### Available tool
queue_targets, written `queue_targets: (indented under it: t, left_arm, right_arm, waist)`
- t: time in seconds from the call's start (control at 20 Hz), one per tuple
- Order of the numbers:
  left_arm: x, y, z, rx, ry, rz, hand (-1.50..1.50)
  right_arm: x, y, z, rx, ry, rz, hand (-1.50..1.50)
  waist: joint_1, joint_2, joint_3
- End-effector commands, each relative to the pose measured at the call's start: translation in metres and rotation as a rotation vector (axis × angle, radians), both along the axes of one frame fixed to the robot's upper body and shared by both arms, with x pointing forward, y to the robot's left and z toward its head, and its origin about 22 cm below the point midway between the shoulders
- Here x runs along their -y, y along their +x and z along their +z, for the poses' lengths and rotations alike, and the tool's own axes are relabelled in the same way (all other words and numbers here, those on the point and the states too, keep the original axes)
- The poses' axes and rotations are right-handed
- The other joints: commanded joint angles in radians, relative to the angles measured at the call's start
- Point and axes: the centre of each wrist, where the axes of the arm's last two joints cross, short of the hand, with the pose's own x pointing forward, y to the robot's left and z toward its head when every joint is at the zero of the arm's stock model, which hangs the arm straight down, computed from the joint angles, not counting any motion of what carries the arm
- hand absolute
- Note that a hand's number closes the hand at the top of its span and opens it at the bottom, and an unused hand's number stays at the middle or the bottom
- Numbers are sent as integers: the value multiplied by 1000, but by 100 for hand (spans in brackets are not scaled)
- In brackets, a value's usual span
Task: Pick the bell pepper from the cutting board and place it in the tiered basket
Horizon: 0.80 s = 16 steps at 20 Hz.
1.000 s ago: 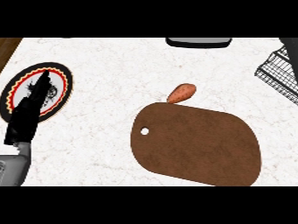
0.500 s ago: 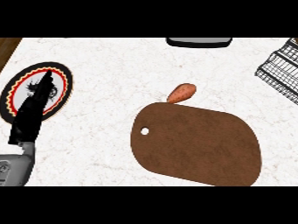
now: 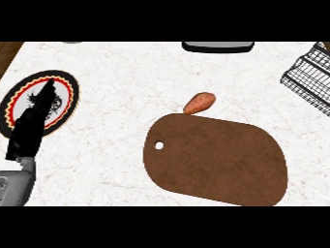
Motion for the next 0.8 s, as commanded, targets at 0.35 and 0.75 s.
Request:
queue_targets:
  t: [0.35, 0.75]
  left_arm:
    - [6, 10, 4, 15, -8, 11, 0]
    - [14, 8, 11, 13, 0, -5, 0]
  right_arm:
    - [41, -19, -42, -6, 197, 92, 150]
    - [59, -31, -67, 157, 421, 21, -150]
  waist:
    - [-3, 0, 0]
    - [4, 2, 1]
